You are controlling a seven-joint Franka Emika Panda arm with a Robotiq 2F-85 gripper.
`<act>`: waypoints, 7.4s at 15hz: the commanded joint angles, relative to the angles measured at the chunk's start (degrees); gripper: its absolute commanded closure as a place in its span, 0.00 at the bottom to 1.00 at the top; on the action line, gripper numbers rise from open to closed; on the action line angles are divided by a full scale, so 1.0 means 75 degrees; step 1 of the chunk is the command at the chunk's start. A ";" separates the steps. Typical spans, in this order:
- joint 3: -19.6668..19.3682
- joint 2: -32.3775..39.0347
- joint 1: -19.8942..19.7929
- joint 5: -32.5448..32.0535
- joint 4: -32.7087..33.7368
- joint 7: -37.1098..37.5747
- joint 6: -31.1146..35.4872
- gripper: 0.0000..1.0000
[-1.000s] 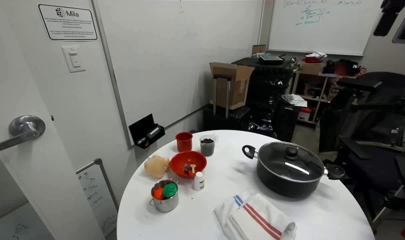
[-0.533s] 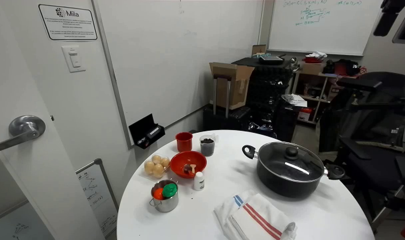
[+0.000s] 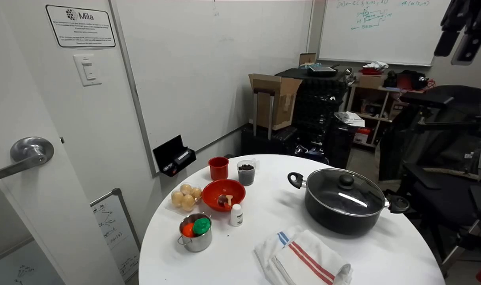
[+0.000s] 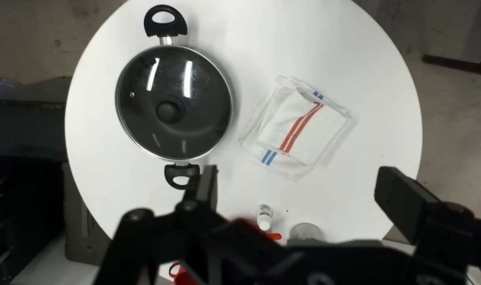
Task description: Move open the lid of the pot
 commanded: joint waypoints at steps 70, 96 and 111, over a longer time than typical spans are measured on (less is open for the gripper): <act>-0.1183 0.7358 -0.1453 0.1476 0.2269 0.1309 0.3733 0.75; 0.0206 0.9453 0.0596 -0.0610 0.5395 -0.0148 0.1755 0.75; 0.0089 1.2416 0.0798 -0.0763 0.8157 -0.0599 0.1426 0.75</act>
